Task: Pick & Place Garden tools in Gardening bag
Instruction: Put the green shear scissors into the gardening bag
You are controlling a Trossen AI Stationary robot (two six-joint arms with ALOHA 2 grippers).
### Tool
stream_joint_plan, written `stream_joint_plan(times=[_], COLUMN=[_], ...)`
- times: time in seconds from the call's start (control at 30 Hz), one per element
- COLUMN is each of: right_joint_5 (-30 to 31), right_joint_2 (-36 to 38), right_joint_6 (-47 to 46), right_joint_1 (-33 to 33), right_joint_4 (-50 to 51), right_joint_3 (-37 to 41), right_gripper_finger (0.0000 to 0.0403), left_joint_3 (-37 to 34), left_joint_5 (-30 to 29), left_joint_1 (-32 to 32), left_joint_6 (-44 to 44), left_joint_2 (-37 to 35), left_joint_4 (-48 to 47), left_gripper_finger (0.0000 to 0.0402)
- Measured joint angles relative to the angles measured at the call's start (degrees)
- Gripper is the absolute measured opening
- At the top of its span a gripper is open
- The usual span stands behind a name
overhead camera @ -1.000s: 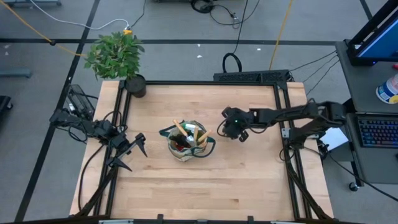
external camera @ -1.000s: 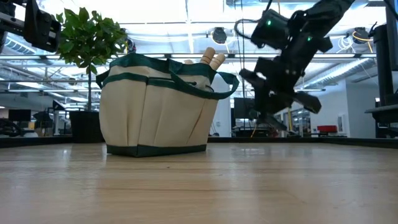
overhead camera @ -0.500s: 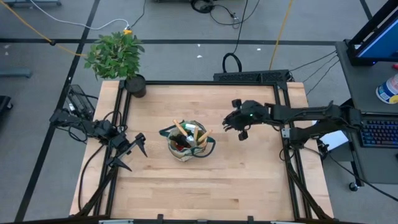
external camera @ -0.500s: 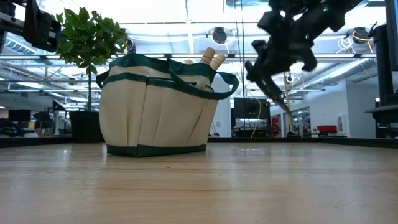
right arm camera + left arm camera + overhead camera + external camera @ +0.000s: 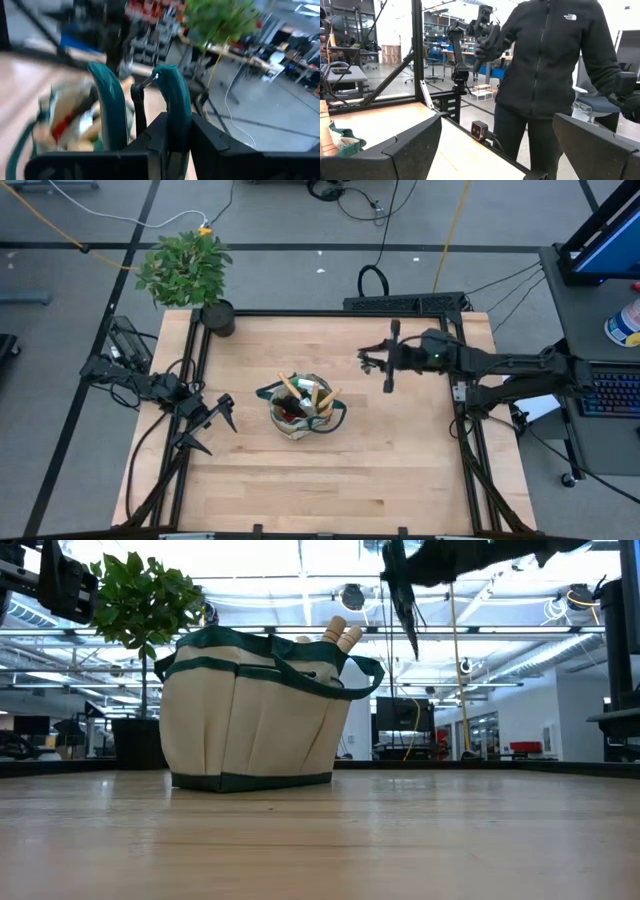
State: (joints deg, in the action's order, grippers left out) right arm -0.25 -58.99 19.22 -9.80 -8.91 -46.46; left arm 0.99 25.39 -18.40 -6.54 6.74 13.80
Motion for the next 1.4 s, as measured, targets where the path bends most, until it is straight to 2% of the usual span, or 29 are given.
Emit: stream_joint_plan(times=[0.33,0.53,0.9,1.4], right_joint_5=[-7.8,-10.5,-10.5,-10.4], right_joint_2=[-0.7,-5.0,-17.2,-29.0], right_joint_6=[-16.0,-24.0,-27.1,-26.2], right_joint_1=[0.0,0.9,3.6,4.5], right_joint_4=[-20.5,-31.6,-45.2,-48.7], right_joint_3=[-0.1,-0.1,-0.1,-0.1], right_gripper_finger=[0.0047,0.0047,0.0046,0.0046], left_joint_3=[0.0,0.0,0.0,0.0], left_joint_5=[0.0,0.0,0.0,0.0], left_joint_1=[0.0,0.0,0.0,0.0], left_joint_6=[0.0,0.0,0.1,0.2], left_joint_2=[0.0,0.0,0.0,0.0], left_joint_4=[-0.1,-0.3,-0.3,-0.3], left_gripper_finger=[0.0390,0.0390,0.0390,0.0390])
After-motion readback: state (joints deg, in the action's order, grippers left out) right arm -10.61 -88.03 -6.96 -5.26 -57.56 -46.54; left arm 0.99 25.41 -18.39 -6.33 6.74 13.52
